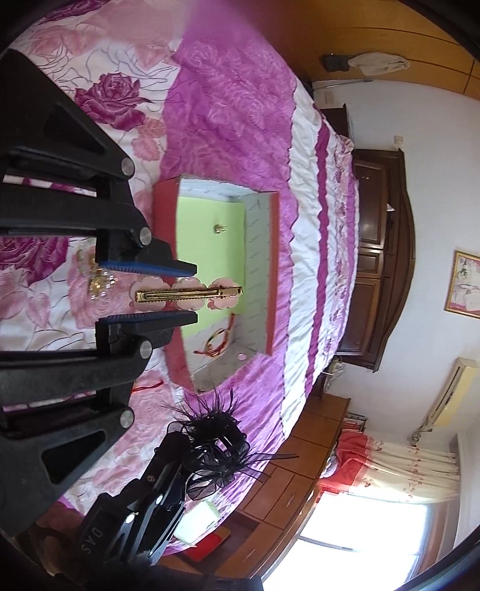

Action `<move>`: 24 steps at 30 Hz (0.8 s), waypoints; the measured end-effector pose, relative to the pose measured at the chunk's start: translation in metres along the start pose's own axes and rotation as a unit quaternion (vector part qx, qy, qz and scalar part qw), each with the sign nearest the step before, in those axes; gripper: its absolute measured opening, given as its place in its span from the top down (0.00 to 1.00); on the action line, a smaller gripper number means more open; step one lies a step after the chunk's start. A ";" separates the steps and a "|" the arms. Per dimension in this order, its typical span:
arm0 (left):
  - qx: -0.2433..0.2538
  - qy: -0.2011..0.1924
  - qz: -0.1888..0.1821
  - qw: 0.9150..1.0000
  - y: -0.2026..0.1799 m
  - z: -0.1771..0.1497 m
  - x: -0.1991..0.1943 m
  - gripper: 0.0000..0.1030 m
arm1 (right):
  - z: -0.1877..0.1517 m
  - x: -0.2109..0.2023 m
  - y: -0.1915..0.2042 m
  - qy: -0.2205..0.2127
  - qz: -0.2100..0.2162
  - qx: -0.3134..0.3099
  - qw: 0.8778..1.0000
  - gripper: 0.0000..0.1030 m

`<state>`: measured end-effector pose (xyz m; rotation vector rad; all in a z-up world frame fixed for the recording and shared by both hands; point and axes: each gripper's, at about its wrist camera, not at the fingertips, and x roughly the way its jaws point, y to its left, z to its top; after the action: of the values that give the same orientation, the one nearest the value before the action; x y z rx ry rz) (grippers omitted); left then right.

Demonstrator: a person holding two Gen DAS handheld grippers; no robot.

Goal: Organize jewelry
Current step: 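Lift both clips and carry them toward the pink box, then lower the gold clip with the left tool while the right tool lowers the feathered clip into the box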

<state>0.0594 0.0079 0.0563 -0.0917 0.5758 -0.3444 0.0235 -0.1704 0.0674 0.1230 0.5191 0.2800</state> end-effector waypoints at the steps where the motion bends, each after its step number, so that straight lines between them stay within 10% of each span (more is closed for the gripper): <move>1: -0.001 -0.005 0.002 1.000 0.001 0.002 0.001 0.90 | 0.002 0.001 0.001 -0.007 0.000 -0.002 1.000 0.61; 24: 0.014 -0.110 0.045 0.993 0.011 0.040 0.016 0.90 | 0.043 0.031 -0.013 -0.098 -0.012 -0.002 0.995 0.61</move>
<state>0.0970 0.0119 0.0791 -0.0751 0.3564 -0.2507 0.0741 -0.1756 0.0874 0.1392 0.3244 0.2420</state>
